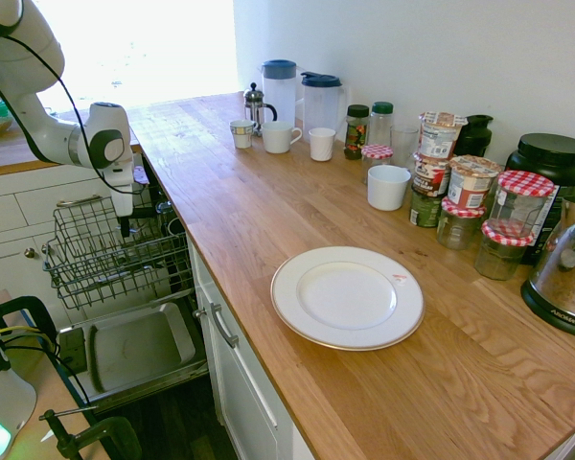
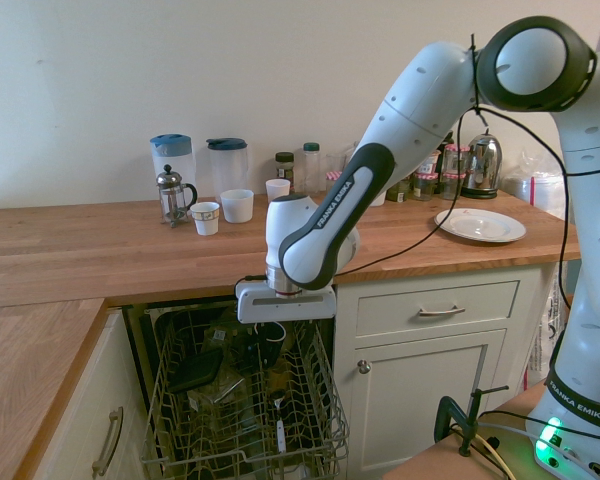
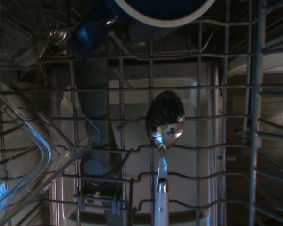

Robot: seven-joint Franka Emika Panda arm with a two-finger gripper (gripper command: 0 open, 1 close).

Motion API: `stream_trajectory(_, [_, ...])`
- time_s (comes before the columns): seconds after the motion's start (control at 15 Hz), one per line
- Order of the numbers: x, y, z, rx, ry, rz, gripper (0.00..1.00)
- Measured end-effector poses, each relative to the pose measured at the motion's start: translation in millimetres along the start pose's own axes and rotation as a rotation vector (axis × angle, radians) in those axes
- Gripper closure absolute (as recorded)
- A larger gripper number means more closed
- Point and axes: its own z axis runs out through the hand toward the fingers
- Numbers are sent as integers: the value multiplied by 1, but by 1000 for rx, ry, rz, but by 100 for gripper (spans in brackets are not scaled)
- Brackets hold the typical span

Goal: Put the spoon in the dishwasher

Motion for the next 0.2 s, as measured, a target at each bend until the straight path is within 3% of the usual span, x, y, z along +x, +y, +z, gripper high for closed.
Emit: stream_trajectory(0.2, [-10, 16, -45, 38, 39, 15, 0])
